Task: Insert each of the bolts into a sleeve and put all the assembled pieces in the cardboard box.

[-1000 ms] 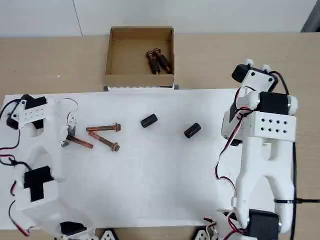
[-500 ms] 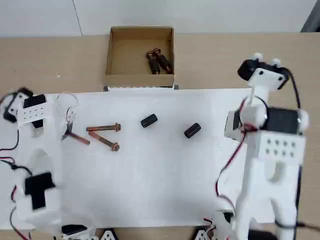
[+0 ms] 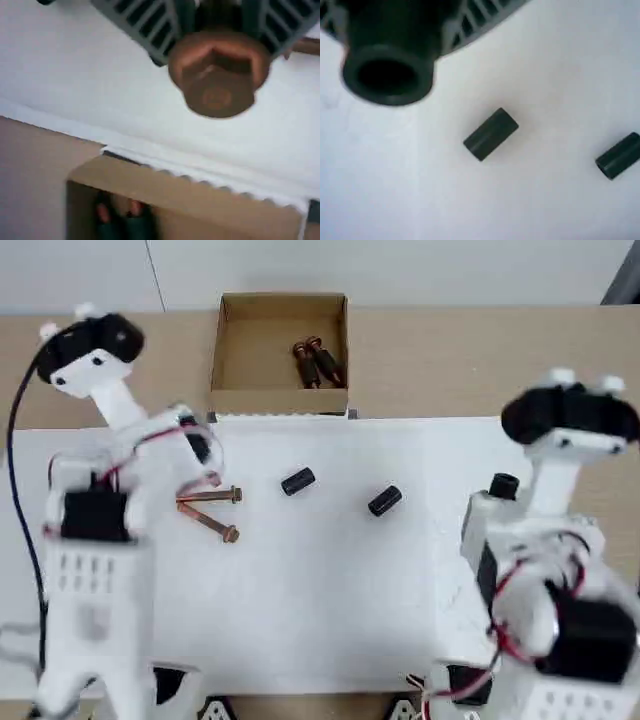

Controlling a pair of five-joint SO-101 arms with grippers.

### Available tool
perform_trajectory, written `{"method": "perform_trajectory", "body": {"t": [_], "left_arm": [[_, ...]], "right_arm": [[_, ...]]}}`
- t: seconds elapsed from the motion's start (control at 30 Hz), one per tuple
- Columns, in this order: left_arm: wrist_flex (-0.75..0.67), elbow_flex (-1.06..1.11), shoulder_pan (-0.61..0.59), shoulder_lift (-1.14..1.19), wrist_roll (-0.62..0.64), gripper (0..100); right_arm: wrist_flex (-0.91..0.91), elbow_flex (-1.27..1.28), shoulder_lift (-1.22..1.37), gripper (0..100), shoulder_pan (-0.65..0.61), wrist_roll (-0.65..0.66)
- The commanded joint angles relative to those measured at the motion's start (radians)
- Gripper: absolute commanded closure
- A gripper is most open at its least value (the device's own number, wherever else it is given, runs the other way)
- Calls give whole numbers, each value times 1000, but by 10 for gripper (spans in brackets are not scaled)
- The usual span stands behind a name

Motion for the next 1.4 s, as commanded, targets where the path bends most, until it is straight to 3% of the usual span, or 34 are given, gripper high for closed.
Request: {"method": "perform_trajectory", "body": {"t": [0.0, 0.23, 0.43, 0.67, 0.8, 0.93, 1.1, 1.37], "left_arm": [[-17, 27, 66, -180, -121, 995], [-127, 217, 91, -413, -233, 995], [-170, 375, 92, -569, -233, 995], [-173, 536, 92, -715, -213, 995], [-249, 654, 92, -822, -203, 995], [-353, 776, 132, -951, -203, 995], [-370, 903, 250, -1120, -196, 995], [-416, 949, 276, -1163, -12, 995]], "right_arm": [[2, -5, -64, 995, 5, 12], [-79, 149, -157, 995, 4, 12], [-315, 465, -378, 995, -8, 20], [-529, 842, -711, 995, -148, 18], [-607, 1000, -891, 995, -262, 20], [-671, 1011, -848, 995, -378, 18], [-722, 1114, -848, 995, -484, 52], [-888, 1267, -848, 995, -633, 84]]}}
